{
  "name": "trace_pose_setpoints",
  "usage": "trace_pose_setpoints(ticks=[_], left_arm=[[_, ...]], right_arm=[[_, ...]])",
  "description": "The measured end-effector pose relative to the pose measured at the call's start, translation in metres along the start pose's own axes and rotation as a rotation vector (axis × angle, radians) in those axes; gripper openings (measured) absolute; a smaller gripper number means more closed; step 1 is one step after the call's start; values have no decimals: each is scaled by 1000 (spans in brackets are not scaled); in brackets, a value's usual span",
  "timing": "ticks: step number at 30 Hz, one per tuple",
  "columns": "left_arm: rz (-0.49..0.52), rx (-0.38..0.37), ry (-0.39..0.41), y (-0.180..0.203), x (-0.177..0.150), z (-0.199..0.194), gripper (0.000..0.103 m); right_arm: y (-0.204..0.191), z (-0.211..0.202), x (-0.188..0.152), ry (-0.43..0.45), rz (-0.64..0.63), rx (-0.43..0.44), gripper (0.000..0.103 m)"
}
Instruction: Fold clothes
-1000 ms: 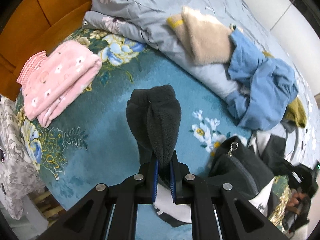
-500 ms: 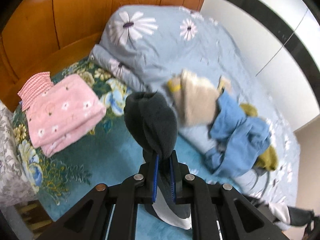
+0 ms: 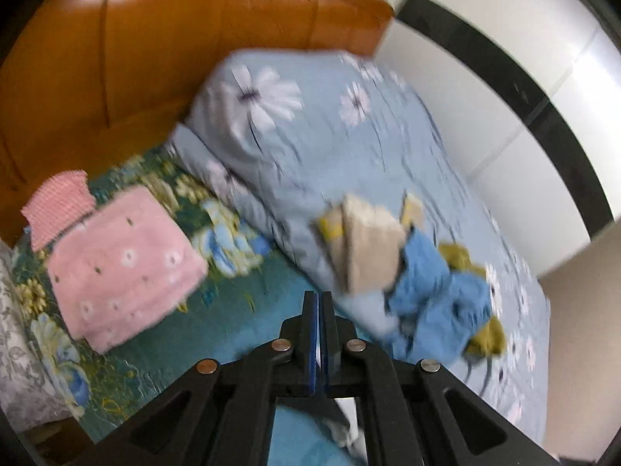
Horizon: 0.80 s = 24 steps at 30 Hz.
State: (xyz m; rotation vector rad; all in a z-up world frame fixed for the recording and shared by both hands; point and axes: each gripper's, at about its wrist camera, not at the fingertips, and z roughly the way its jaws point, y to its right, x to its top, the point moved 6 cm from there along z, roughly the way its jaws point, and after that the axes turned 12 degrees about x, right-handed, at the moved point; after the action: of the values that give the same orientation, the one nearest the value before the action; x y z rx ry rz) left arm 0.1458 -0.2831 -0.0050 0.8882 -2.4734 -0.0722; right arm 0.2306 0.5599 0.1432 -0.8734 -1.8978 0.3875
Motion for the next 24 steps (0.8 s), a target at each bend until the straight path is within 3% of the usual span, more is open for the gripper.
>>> trace_pose_setpoints(ticks=[4, 10, 12, 14, 15, 19, 21, 23, 24], left_arm=[[52, -32, -105, 19, -39, 25, 2], [115, -124, -222, 60, -97, 47, 4], [117, -171, -261, 74, -111, 52, 13], [128, -204, -291, 87, -123, 57, 57], [147, -215, -297, 94, -128, 58, 64], [252, -223, -304, 119, -146, 62, 70], [280, -206, -298, 125, -150, 67, 79], [302, -191, -289, 130, -153, 71, 89], [313, -184, -285, 132, -155, 74, 92]], right_arm=[[24, -27, 8, 20, 5, -78, 7], [85, 13, -41, -169, 75, -175, 7], [105, 30, -69, -238, 112, -193, 7], [122, 45, -92, -296, 144, -209, 8], [128, 51, -101, -318, 153, -218, 8], [142, 68, -127, -402, 150, -229, 13], [141, 71, -135, -439, 117, -228, 29], [130, 68, -137, -461, 42, -222, 52], [125, 67, -136, -470, 8, -220, 54]])
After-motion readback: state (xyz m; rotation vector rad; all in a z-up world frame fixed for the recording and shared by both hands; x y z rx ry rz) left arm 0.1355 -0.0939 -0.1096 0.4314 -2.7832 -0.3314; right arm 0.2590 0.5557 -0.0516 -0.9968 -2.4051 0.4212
